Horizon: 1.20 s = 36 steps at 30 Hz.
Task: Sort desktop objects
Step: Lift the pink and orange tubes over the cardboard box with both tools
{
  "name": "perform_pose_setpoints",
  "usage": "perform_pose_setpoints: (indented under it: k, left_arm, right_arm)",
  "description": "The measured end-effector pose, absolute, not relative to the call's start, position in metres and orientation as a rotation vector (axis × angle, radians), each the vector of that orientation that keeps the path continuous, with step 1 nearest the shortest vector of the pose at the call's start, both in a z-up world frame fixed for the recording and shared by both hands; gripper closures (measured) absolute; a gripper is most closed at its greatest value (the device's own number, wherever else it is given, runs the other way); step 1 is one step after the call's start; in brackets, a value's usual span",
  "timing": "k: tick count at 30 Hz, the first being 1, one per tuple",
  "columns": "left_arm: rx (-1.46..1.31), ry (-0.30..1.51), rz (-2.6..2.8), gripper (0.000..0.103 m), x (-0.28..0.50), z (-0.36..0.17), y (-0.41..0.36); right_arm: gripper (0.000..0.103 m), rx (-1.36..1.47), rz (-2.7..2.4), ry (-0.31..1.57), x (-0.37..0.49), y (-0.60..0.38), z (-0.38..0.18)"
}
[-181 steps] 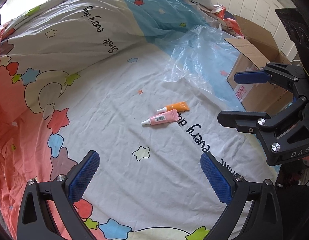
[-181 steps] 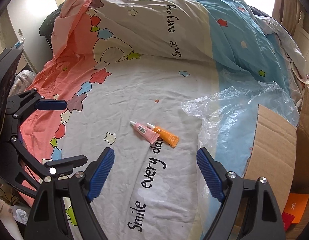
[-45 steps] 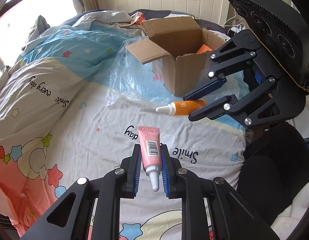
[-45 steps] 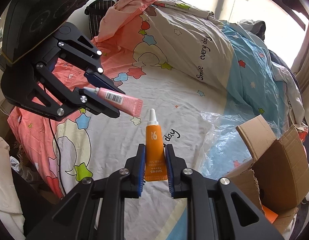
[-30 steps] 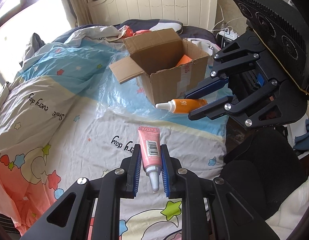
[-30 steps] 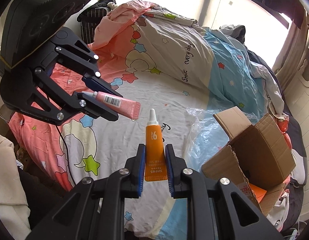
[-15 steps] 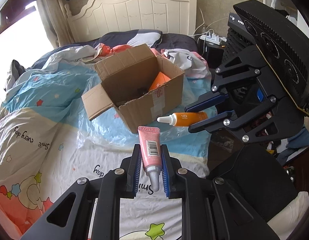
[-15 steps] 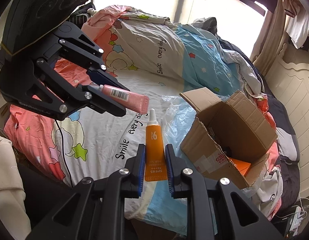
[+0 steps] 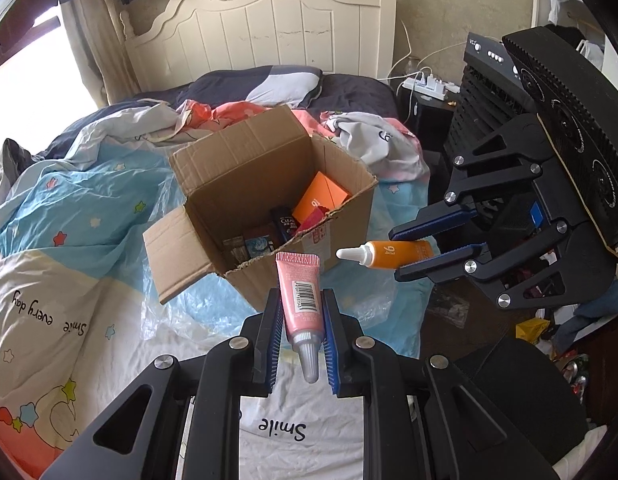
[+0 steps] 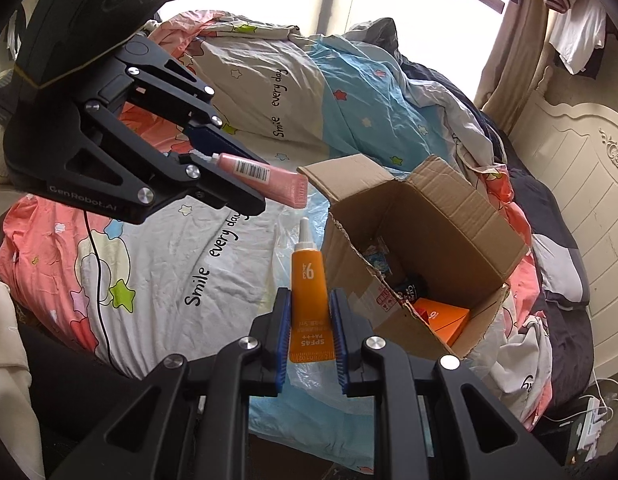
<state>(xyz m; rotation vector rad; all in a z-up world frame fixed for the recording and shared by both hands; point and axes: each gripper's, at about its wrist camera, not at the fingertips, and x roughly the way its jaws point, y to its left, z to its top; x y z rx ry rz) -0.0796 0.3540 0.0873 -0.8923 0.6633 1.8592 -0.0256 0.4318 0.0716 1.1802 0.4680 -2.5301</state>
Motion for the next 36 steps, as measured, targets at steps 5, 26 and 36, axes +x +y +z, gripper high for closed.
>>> perform_pose_setpoints:
  k: [5, 26, 36]
  left_arm:
    - [-0.900, 0.669, 1.867, 0.084, -0.096, 0.082, 0.371]
    - [-0.940, 0.683, 1.838, 0.084, -0.156, 0.032, 0.438]
    - [-0.943, 0.710, 1.821, 0.084, -0.173, 0.022, 0.450]
  right_arm:
    - [0.085, 1.182, -2.549, 0.440, -0.040, 0.449, 0.066]
    - [0.085, 1.220, -2.600, 0.398, -0.098, 0.518, 0.038]
    - [0.085, 1.215, -2.608, 0.373, -0.115, 0.532, 0.029]
